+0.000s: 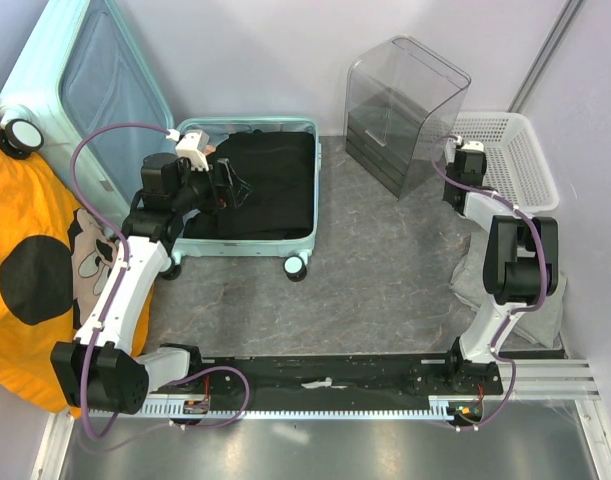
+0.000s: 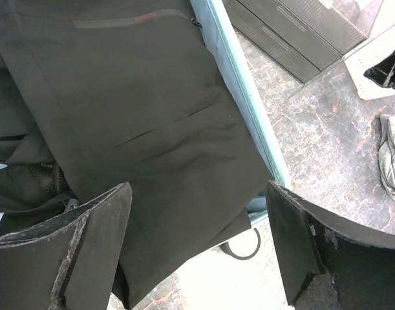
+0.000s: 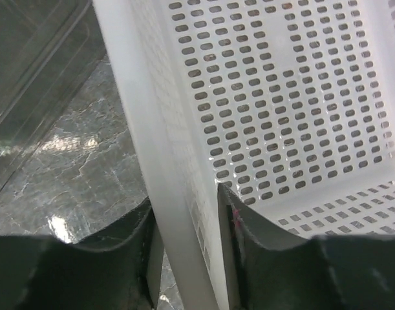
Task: Open, take out, and arrange the luggage
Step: Pick up the bin at the corner of the board.
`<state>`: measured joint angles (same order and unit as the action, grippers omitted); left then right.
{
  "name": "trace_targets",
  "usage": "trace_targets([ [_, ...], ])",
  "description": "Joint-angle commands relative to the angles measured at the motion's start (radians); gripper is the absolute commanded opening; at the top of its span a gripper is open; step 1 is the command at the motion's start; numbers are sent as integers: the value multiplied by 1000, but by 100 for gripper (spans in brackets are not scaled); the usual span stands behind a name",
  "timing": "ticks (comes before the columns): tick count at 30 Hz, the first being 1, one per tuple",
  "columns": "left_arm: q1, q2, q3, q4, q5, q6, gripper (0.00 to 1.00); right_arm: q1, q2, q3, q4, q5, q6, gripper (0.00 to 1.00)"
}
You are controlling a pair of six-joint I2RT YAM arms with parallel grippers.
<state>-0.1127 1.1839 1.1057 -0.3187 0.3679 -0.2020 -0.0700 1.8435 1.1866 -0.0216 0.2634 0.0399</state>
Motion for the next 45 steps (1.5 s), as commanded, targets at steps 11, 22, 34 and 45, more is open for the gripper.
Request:
trace_targets([
  [11, 2, 2, -3, 24, 9, 1, 90, 1, -15, 191, -69, 209, -107, 5],
  [22, 2, 3, -3, 29, 19, -8, 90, 38, -141, 272, -303, 446, -55, 0],
  [34, 2, 6, -10, 55, 81, -46, 90, 265, -306, 366, -739, 795, 133, 0],
  [45, -8, -12, -15, 61, 82, -53, 90, 312, -529, 271, -843, 121, 325, 0],
])
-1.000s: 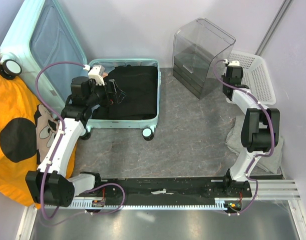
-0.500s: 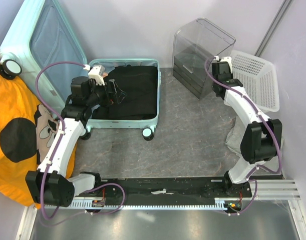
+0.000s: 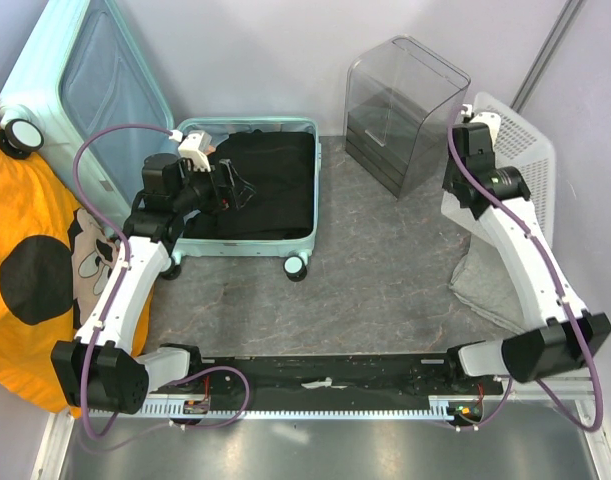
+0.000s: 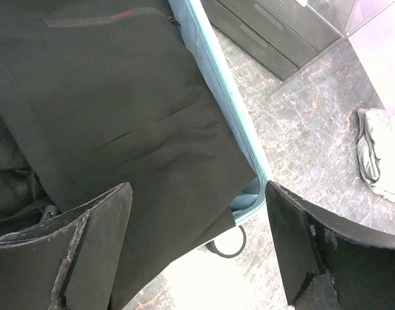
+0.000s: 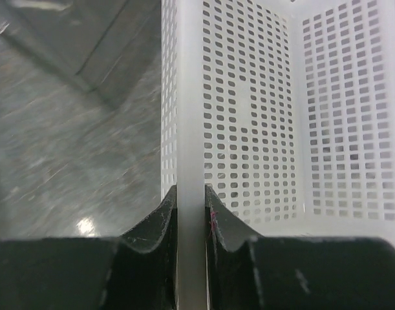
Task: Open, take out, and arrange the luggage
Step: Pick up the bin at the corner of the board, then place the bin at the center of the board.
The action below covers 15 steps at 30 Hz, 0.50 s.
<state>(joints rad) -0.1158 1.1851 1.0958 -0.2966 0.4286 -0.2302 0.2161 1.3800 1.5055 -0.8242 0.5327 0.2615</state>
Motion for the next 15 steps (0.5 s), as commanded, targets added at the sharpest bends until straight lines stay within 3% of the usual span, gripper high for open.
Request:
trace_targets([
  [1, -5, -15, -5, 39, 22, -24, 90, 32, -79, -62, -77, -98, 114, 0],
  [5, -5, -12, -4, 39, 29, -27, 90, 51, -217, -123, -92, -72, 173, 0],
  [10, -7, -10, -4, 39, 30, -31, 90, 55, -202, -68, -228, -241, 189, 0],
  [15, -7, -15, -5, 40, 22, -28, 90, 156, -188, -145, -227, -413, 194, 0],
])
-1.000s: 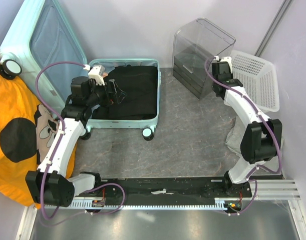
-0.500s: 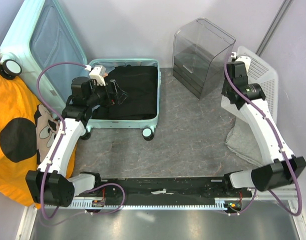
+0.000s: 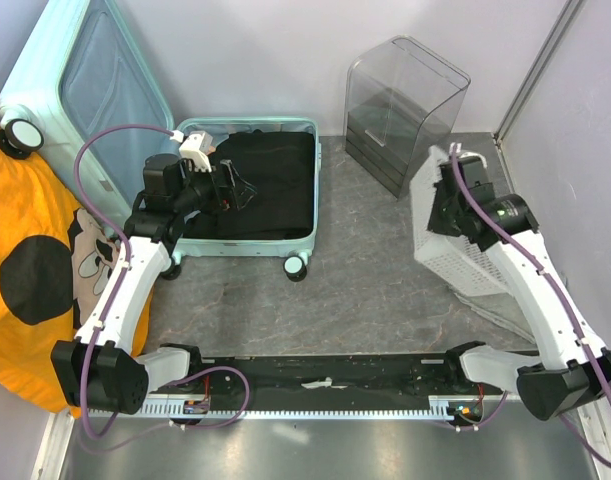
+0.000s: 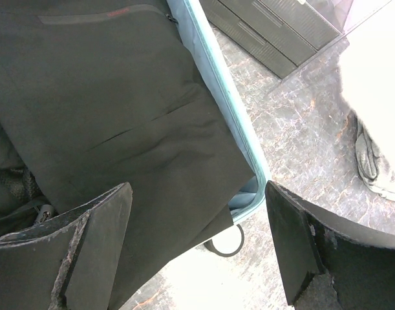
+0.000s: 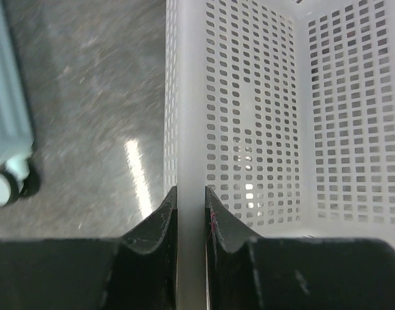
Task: Open, take out, and arrange the luggage
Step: Place the bin at the center of the board.
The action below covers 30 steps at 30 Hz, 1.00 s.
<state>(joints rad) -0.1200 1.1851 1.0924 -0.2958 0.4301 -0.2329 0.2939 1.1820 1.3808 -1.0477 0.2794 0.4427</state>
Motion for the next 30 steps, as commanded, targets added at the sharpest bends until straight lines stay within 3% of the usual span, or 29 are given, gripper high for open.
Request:
trace_targets([
  [1, -3, -15, -3, 40, 21, -25, 90, 109, 24, -29, -17, -160, 36, 0],
  [6, -3, -15, -3, 38, 13, -20, 90, 309, 53, -78, -35, -143, 86, 0],
  [11, -3, -13, -5, 40, 15, -23, 90, 450, 65, -88, 61, -145, 113, 0],
  [16, -3, -18, -5, 40, 12, -20, 90, 513, 103, -114, 119, -91, 158, 0],
  [24, -3, -19, -5, 38, 12, -22, 90, 633, 138, -238, 316, 118, 326, 0],
  [29, -3, -21, -5, 40, 13, -22, 90, 679, 240, -243, 388, 123, 350, 1],
  [30, -3, -21, -5, 38, 13, -22, 90, 682, 270, -236, 405, 116, 350, 6],
])
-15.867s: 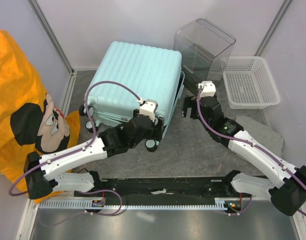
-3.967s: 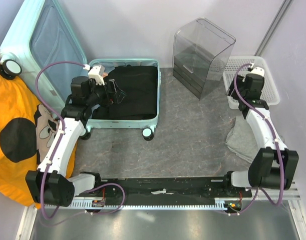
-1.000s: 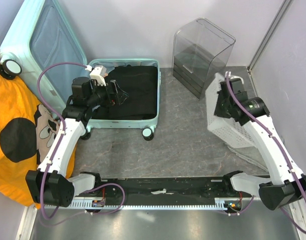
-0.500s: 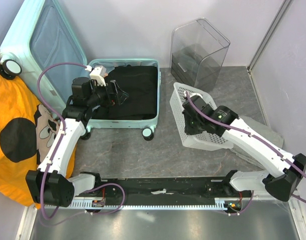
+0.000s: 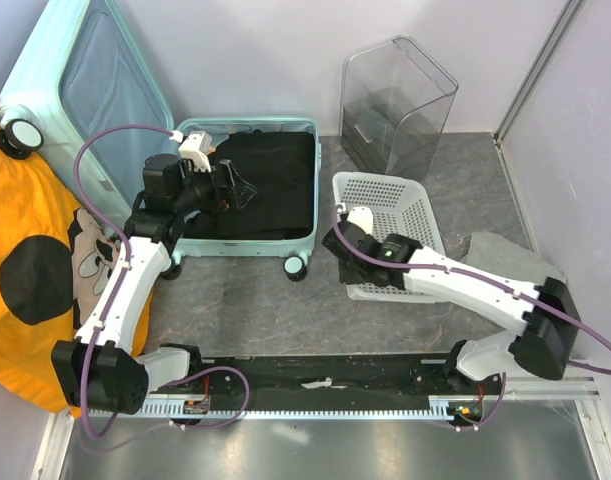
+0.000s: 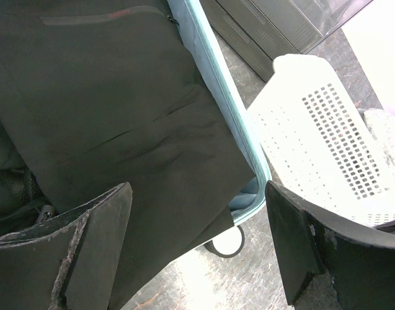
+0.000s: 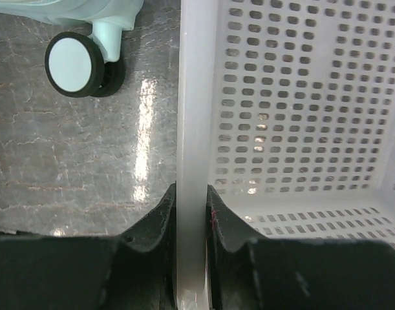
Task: Open, take out, and arrange the luggage
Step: Place the bin at the center of the board.
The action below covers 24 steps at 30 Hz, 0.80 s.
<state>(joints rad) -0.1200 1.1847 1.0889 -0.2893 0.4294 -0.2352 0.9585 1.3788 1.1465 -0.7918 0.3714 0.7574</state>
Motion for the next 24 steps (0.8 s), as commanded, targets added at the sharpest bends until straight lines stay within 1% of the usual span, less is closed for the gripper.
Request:
trace_targets([
  [1, -4, -22, -1, 33, 15, -19, 90, 20, 88, 7, 155, 21, 33, 9],
  [2, -4, -20, -1, 32, 16, -19, 90, 25, 100, 13, 160, 18, 30, 13],
  [3, -4, -22, -1, 32, 17, -19, 90, 28, 117, 19, 173, 14, 28, 24],
  [5, -4, -22, -1, 33, 14, -18, 90, 31, 126, 25, 180, 0, 26, 37],
  [6, -4, -25, -1, 32, 14, -18, 90, 31, 129, 30, 181, -5, 20, 51],
  [8, -4, -25, -1, 32, 12, -16, 90, 31, 123, 30, 180, -11, 10, 65],
  [9, -4, -25, -1, 32, 12, -16, 90, 31, 109, 32, 180, -12, -9, 74],
  [13, -4, -27, -1, 33, 12, -16, 90, 31, 46, 47, 204, 7, -85, 79],
  [14, -4, -27, -1, 32, 11, -16, 90, 31, 36, 53, 215, 27, -108, 79],
  [15, -4, -27, -1, 32, 12, -16, 90, 31, 22, 61, 236, 41, -131, 81],
  [16, -4, -28, -1, 33, 12, -15, 90, 31, 22, 85, 244, 56, -188, 82],
  [17, -4, -30, -1, 33, 12, -16, 90, 25, 28, 103, 253, 95, -214, 84],
  [19, -4, -30, -1, 33, 11, -16, 90, 5, 71, 180, 264, 118, -272, 87],
  [20, -4, -30, -1, 32, 9, -15, 90, -32, 87, 206, 276, 112, -295, 88],
  [21, -4, -30, -1, 33, 11, -16, 90, -53, 126, 228, 319, 71, -317, 88],
  [22, -4, -31, -1, 32, 12, -16, 90, -96, 144, 266, 347, 51, -334, 88],
  [24, -4, -36, -1, 32, 11, -16, 90, -136, 213, 303, 428, 23, -394, 88],
])
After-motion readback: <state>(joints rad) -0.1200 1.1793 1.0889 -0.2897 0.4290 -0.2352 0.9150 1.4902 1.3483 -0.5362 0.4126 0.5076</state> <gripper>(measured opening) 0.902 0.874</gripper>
